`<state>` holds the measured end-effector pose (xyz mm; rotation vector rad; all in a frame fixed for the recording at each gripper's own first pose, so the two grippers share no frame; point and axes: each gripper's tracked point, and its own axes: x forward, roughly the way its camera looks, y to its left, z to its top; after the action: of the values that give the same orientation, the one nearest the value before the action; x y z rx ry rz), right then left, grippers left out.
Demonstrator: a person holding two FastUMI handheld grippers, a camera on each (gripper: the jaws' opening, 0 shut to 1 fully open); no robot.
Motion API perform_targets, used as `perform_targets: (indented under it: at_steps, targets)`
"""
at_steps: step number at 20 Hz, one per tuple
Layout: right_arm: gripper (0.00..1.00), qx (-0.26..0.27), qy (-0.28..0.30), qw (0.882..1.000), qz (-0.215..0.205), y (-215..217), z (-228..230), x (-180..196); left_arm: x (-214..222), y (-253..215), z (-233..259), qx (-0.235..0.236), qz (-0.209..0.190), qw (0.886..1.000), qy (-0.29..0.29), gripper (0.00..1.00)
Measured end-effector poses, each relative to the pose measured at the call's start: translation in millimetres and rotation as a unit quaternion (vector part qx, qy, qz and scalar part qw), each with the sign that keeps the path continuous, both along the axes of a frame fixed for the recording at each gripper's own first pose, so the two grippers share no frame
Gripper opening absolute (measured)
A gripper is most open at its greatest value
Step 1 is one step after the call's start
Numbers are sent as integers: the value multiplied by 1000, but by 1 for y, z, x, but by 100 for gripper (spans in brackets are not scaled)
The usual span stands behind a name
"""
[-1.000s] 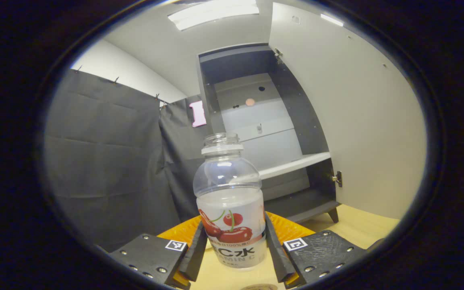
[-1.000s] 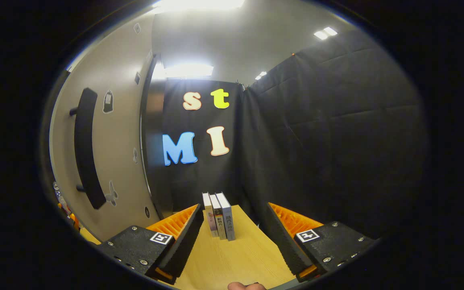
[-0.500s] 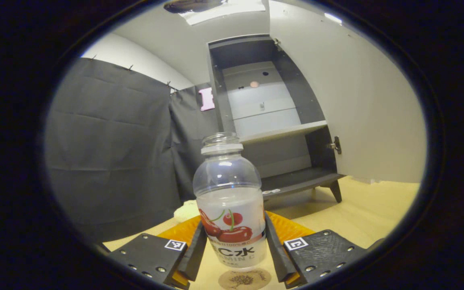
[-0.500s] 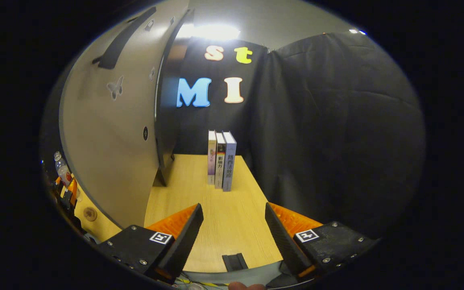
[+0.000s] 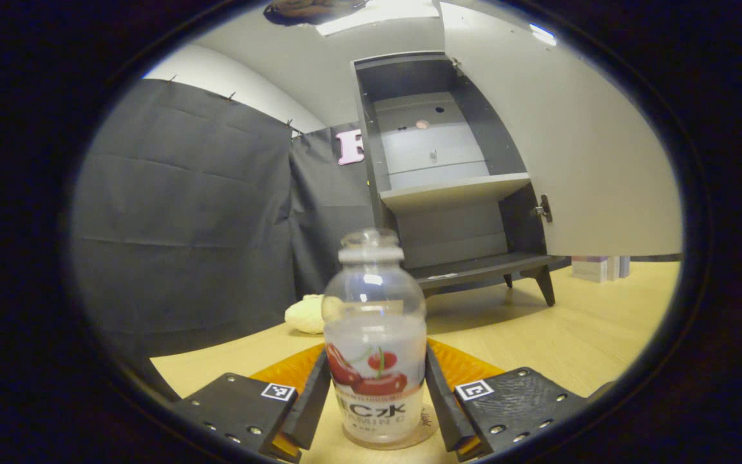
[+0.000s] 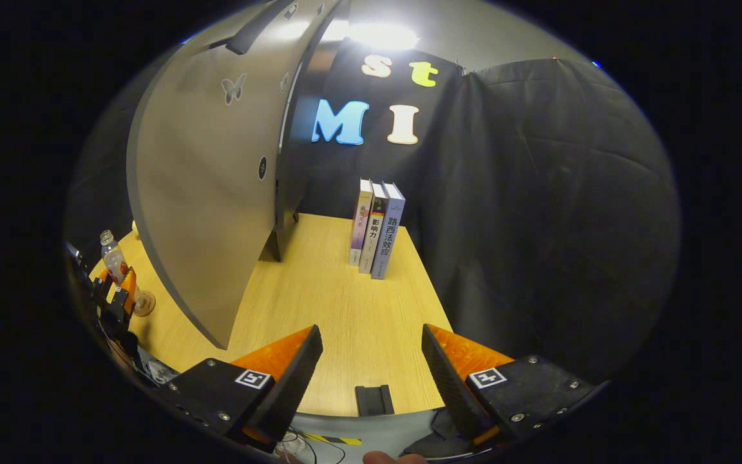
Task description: Open the cabinet door with the right hand, grasp the bottle in the cabinet with the left hand and place it on the coaster, then close the cabinet door with the right hand.
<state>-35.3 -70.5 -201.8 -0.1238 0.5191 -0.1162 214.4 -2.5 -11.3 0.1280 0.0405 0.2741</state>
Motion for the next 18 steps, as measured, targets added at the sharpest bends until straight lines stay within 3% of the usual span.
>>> perform_targets:
  at_steps: [1,2,3,4,18]
  targets:
    - [95,1,4,1000,4,4,-2,0,0,0,0,-8,0,1000,1,82]
    - [95,1,6,1000,7,5,-4,-1,3,1,1,-14,2,1000,0,81]
    - [95,2,8,1000,10,7,-5,-2,4,0,1,-21,0,1000,1,87]
    - [96,1,9,1000,12,8,-6,-3,3,0,1,-25,-2,1000,1,81]
    - [96,21,2,1000,13,13,-4,-6,4,-2,47,-26,-16,999,-34,81]
